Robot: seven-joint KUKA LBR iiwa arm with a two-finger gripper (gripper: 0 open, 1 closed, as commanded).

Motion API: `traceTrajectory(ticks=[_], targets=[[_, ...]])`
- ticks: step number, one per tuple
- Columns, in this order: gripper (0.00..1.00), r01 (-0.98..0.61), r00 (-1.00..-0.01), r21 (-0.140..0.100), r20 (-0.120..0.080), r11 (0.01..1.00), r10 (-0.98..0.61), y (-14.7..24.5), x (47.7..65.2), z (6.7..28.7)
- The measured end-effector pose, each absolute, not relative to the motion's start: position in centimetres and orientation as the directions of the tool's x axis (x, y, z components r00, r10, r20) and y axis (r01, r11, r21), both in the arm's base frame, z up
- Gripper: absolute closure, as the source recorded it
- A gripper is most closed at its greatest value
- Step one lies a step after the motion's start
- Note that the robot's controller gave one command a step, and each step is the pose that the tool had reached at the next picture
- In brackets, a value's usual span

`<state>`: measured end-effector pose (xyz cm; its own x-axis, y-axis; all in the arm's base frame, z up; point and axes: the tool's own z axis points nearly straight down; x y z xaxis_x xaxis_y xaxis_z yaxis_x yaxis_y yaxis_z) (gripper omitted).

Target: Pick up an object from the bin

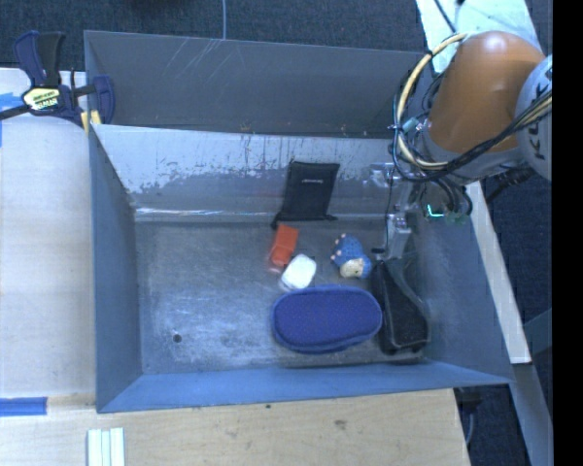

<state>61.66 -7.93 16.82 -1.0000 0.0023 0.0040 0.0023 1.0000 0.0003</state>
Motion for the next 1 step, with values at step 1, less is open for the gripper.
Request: traceTrajectory(ticks=[1], targets=[[0.00, 0.012, -1.000, 0.006, 0.003, 1.000, 0.012, -9.21, 58.68, 6.65]])
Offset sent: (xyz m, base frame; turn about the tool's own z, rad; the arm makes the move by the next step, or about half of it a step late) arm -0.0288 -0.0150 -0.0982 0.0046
